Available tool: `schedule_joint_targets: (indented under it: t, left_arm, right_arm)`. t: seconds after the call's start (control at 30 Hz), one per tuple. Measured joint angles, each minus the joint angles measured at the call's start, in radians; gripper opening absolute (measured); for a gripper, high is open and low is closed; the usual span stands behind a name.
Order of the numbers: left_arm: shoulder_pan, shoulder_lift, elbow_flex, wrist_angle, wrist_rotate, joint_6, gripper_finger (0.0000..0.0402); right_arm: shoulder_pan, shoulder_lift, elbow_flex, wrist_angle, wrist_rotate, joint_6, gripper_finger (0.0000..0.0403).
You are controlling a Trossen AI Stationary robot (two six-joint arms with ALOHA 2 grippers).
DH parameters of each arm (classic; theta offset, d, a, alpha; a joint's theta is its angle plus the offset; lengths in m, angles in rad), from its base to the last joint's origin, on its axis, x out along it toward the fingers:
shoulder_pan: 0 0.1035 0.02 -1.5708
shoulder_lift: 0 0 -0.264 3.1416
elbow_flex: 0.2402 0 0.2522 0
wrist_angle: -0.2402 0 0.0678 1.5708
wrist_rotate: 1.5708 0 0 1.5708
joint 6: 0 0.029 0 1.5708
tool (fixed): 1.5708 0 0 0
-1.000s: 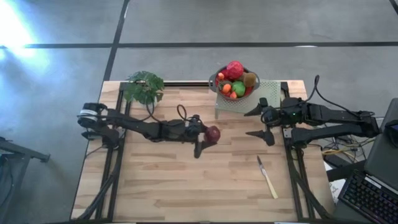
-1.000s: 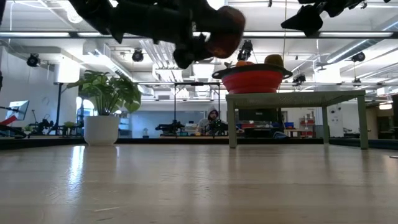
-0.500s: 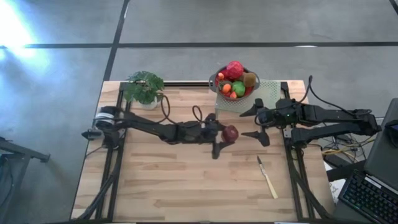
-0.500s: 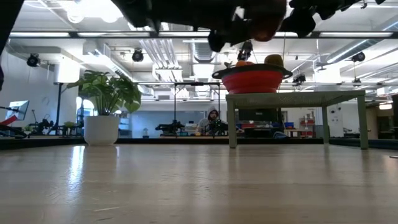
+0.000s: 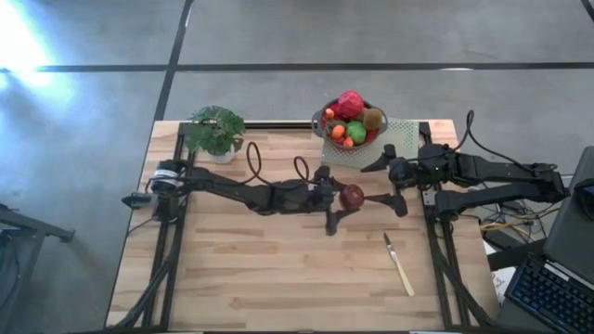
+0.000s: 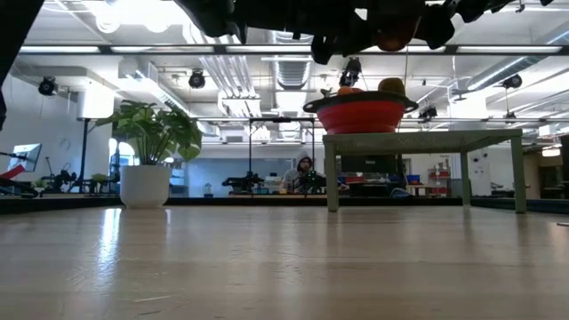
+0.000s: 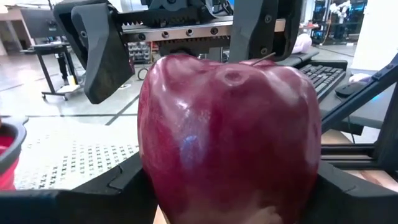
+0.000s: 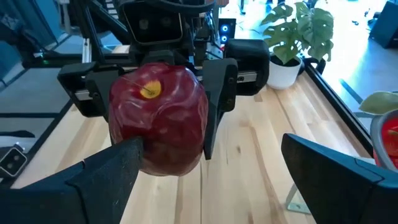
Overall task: Pick & Place Fruit
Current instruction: Put the red apple into the strainer bowl on the shelf
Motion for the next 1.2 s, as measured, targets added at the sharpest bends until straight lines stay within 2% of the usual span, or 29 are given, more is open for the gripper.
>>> schedule_joint_targets:
  t: [0.53, 0.67, 0.77, 1.07, 1.2]
  left_arm:
    - [0.007, -0.001, 0.011, -0.032, -0.003, 0.090, 0.0278]
    - [0.017, -0.003, 0.012, -0.061, -0.045, 0.113, 0.0278]
    - [0.018, -0.007, 0.022, -0.072, -0.037, 0.111, 0.0278]
    - [0.018, -0.009, 0.032, -0.070, -0.017, 0.082, 0.0278]
    - [0.018, -0.002, 0.032, 0.002, 0.010, 0.059, 0.0278]
  right_arm:
    - [0.002, -0.025, 0.008, -0.032, -0.021, 0.011, 0.0382]
    - [0.005, -0.030, 0.021, -0.058, -0.049, 0.013, 0.0382]
    - [0.003, -0.030, 0.021, -0.059, -0.063, 0.013, 0.0382]
    - [0.002, -0.022, 0.021, -0.015, -0.010, -0.014, 0.0382]
    - [0.003, -0.009, 0.022, 0.022, -0.011, -0.021, 0.0382]
